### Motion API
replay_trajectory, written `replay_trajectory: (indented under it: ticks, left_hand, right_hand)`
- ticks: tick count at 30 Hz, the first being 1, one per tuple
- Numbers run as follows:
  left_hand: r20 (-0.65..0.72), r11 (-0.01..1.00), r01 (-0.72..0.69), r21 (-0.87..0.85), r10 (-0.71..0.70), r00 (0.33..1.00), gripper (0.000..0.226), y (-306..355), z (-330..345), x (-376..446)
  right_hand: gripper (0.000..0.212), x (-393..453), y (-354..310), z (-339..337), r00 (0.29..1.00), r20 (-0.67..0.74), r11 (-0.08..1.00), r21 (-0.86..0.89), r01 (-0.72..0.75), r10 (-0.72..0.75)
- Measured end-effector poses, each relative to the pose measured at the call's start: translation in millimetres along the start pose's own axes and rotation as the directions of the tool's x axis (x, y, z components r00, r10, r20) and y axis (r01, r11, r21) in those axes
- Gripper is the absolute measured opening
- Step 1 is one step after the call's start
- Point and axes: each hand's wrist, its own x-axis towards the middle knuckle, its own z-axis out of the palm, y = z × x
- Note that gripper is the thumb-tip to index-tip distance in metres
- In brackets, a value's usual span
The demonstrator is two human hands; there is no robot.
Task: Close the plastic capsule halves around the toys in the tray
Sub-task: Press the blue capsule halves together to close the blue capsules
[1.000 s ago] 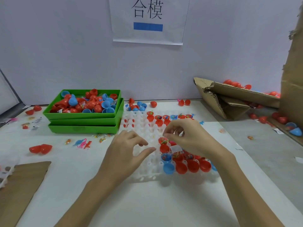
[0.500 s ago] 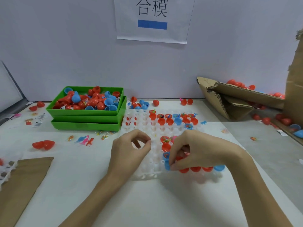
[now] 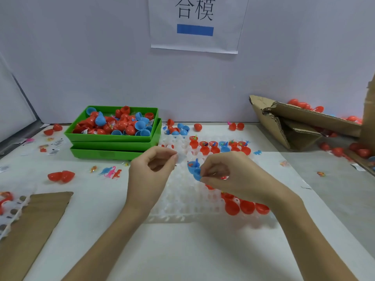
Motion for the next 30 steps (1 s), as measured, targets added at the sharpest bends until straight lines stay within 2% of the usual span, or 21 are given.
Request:
replay_trajectory:
  ticks: [5, 13, 17, 20, 25, 30]
  left_hand:
    - [0.049, 0.984, -0.133, 0.12, 0.128, 0.991, 0.012, 4.1, 4.2, -4.4]
    - [0.011, 0.932, -0.203, 0.3, 0.209, 0.978, 0.013, 5.0, 4.8, -8.0]
    - [0.061, 0.906, -0.226, 0.359, 0.218, 0.974, 0.014, 4.4, 3.8, -7.7]
    - [0.091, 0.919, -0.204, 0.337, 0.184, 0.979, 0.016, 3.5, 2.7, -7.0]
    - [0.039, 0.97, -0.125, 0.21, 0.119, 0.992, 0.015, 5.5, 1.1, -5.8]
    - [0.05, 0.945, -0.233, 0.229, 0.227, 0.973, 0.01, 8.9, -0.6, -6.4]
  right_hand:
    - [0.011, 1.2, -2.1, 6.9, 1.0, -0.008, 1.0, -0.001, -0.002, 0.002]
    - [0.013, 4.0, -8.1, 16.2, 0.998, 0.032, 0.996, -0.073, 0.057, -0.055]
    - [0.013, 5.4, -9.2, 24.6, 0.995, 0.044, 0.985, -0.146, 0.096, -0.09]
    - [0.013, 6.6, -9.0, 28.9, 0.995, 0.044, 0.979, -0.177, 0.101, -0.094]
    - [0.012, 6.8, -8.0, 28.2, 0.995, 0.03, 0.975, -0.2, 0.096, -0.092]
    - [0.014, 7.3, -7.3, 29.5, 0.994, 0.026, 0.973, -0.203, 0.106, -0.102]
